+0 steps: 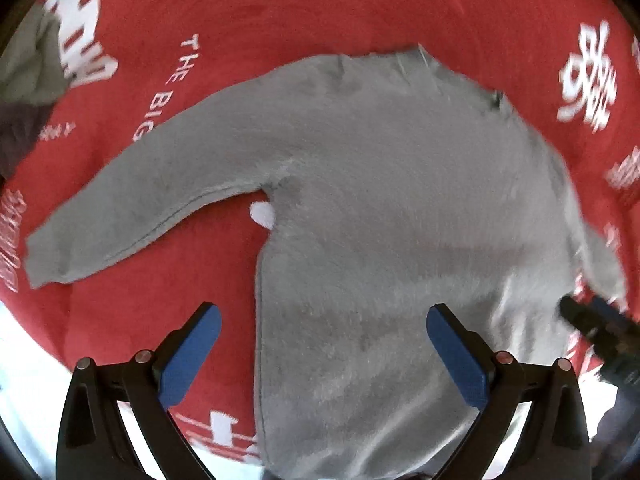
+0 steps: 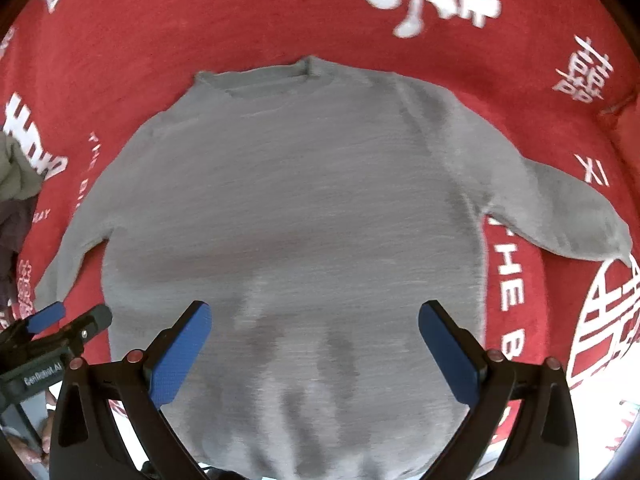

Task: Fold small clothes

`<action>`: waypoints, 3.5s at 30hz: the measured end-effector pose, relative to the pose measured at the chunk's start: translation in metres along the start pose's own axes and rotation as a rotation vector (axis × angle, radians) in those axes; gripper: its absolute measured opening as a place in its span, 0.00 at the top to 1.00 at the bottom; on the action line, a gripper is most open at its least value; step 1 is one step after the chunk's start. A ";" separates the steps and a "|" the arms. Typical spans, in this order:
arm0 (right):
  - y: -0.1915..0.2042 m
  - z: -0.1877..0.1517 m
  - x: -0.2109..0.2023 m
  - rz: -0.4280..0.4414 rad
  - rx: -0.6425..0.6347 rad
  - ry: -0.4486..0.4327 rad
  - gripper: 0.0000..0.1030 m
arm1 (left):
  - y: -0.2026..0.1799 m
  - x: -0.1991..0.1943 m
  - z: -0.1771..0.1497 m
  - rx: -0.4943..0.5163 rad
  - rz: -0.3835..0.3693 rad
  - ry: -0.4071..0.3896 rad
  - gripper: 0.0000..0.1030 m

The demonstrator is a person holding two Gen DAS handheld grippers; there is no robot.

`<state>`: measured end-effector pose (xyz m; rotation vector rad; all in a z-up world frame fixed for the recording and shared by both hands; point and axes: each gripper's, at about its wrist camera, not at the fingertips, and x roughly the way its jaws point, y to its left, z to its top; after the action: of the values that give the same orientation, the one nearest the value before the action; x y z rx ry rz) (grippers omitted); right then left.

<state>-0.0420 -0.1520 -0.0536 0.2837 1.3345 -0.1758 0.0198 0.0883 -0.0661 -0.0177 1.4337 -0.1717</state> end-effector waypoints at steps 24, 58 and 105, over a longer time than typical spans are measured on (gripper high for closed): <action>0.181 -0.018 0.044 0.165 -0.309 0.107 0.00 | 0.272 0.045 -0.034 -0.796 -0.472 -0.336 0.00; 0.039 0.005 0.013 0.173 -0.002 0.011 0.00 | -0.016 -0.035 0.087 0.052 -0.386 -0.471 0.83; 0.080 0.129 0.049 0.218 -0.156 -0.238 0.90 | 0.058 0.065 0.063 -0.085 0.099 -0.150 0.06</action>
<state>0.1125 -0.1129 -0.0663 0.2656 1.0661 0.0761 0.0962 0.1318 -0.1279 -0.0289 1.2880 -0.0274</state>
